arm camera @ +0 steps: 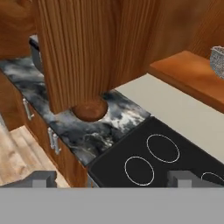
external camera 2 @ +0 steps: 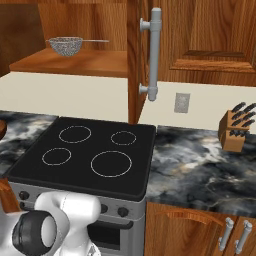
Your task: Open the cabinet and setup a tea strainer by placing it in the bowl upright.
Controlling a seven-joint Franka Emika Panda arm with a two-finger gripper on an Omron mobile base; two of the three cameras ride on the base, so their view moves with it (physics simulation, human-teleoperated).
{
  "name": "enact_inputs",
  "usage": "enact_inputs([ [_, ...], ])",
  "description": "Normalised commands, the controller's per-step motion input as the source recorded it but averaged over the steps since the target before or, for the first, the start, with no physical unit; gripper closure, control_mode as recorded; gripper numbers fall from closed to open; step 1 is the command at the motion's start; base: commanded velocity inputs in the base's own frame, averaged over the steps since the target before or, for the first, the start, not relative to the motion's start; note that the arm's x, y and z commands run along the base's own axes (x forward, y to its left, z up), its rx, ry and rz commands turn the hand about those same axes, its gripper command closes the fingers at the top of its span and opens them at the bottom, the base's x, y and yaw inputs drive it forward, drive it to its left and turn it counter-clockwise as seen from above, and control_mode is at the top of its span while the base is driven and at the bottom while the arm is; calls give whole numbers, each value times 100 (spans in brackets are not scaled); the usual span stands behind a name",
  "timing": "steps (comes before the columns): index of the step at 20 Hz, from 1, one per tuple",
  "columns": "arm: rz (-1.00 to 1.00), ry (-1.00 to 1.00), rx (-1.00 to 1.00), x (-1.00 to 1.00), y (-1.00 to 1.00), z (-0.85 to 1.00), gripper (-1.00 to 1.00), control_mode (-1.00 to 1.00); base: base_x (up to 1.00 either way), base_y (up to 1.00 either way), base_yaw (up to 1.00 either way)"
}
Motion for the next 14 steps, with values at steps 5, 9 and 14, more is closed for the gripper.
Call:
enact_inputs([
  [5, -18, 0, -40, 0, -68, -1, -100, -100, 0, 0, 0],
  [9, -21, 0, -33, 0, -64, -32, -100, -100, 0, 0, 0],
  [14, -26, -2, -15, 20, -64, -53, -100, -100, 0, 0, 0],
])
